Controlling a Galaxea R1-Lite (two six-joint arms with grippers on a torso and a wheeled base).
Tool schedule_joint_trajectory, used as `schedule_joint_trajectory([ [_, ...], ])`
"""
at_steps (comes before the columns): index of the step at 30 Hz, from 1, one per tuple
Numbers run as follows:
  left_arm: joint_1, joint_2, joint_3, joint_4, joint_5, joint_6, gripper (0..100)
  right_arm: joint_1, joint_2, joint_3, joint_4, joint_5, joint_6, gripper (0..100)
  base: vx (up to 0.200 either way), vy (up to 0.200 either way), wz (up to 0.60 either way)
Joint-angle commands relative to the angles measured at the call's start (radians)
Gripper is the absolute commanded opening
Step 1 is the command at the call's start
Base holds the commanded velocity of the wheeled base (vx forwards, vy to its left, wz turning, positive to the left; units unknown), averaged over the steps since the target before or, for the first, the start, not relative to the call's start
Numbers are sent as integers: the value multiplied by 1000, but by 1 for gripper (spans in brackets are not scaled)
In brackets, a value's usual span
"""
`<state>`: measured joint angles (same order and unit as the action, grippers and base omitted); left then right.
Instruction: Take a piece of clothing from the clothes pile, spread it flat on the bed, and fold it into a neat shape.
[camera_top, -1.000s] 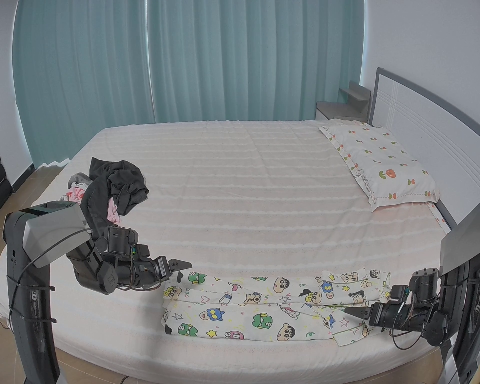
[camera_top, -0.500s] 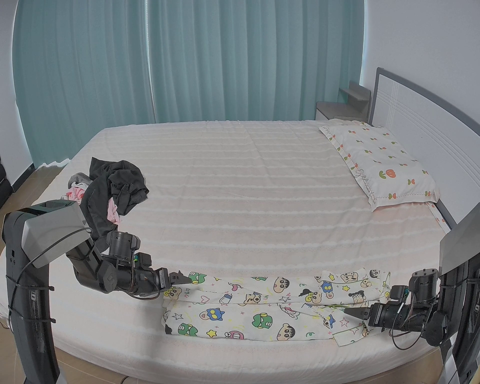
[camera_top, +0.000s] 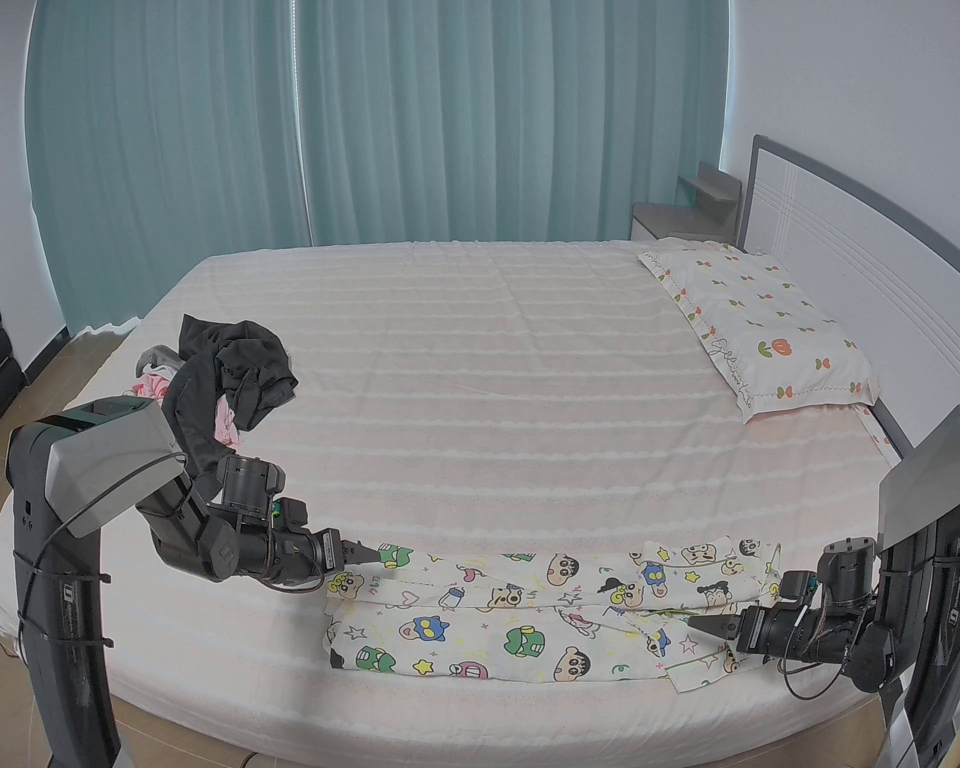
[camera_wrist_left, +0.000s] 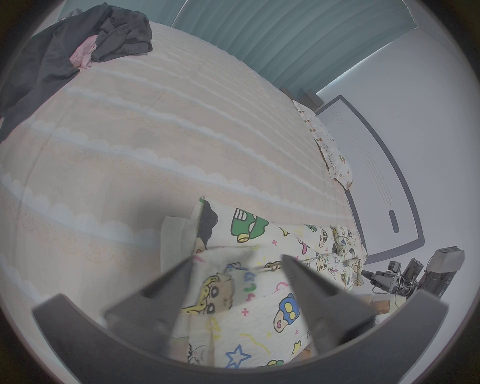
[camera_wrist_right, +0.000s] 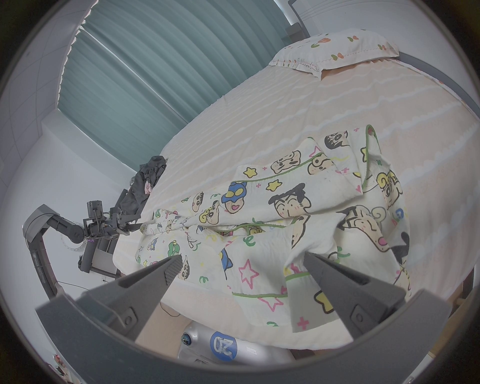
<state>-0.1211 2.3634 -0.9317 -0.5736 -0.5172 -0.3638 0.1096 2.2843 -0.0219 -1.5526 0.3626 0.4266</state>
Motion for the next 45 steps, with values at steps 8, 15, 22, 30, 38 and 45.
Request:
schedule_joint_trajectory([
  [8,8,-9,16,-5,-4,-3,0,-1,3,-1,-18,-1,0,100,0,0,0],
  [15,9,-98,33,-6,3,-7,0,-2,3,-3,-18,-1,0,100,0,0,0],
  [22,12,-145,27,-9,9,-4,0,-4,3,-1,-18,-1,0,100,0,0,0],
  [30,11,-131,19,-123,69,-4,0,-2,3,0,-18,-1,0,100,0,0,0],
  [38,-5,-131,16,-223,94,-37,0,-2,3,0,-18,-1,0,100,0,0,0],
  [45,-14,-133,17,-305,98,-37,0,-2,4,-1,-18,-1,1,100,0,0,0],
])
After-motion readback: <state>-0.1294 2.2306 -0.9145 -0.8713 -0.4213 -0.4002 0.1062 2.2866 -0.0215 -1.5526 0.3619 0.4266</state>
